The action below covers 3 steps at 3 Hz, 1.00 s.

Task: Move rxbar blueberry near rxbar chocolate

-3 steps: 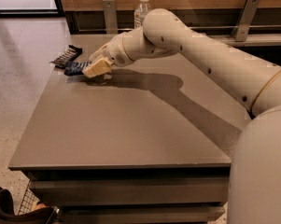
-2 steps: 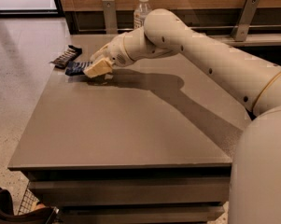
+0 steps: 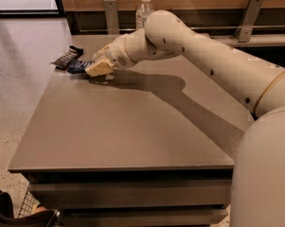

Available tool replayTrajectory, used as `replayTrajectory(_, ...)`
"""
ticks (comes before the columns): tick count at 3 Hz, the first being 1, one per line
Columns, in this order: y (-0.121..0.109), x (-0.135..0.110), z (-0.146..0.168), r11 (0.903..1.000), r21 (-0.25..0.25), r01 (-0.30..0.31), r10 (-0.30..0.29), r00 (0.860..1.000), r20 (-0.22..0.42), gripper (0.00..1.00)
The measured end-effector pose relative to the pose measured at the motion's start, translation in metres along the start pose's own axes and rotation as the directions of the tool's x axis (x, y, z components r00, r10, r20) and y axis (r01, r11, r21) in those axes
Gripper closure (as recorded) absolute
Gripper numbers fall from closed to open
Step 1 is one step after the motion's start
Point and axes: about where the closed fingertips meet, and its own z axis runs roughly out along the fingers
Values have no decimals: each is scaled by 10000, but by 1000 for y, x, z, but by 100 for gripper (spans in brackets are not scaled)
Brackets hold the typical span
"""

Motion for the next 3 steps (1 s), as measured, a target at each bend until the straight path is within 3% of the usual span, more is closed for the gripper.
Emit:
replayTrajectory(1, 2, 0, 2, 10000, -45, 3, -3, 10000, 2, 12)
replayTrajectory(2, 3, -1, 5, 10000, -87, 6, -6, 10000, 3, 0)
replayTrajectory(3, 3, -1, 5, 10000, -87, 6, -6, 10000, 3, 0)
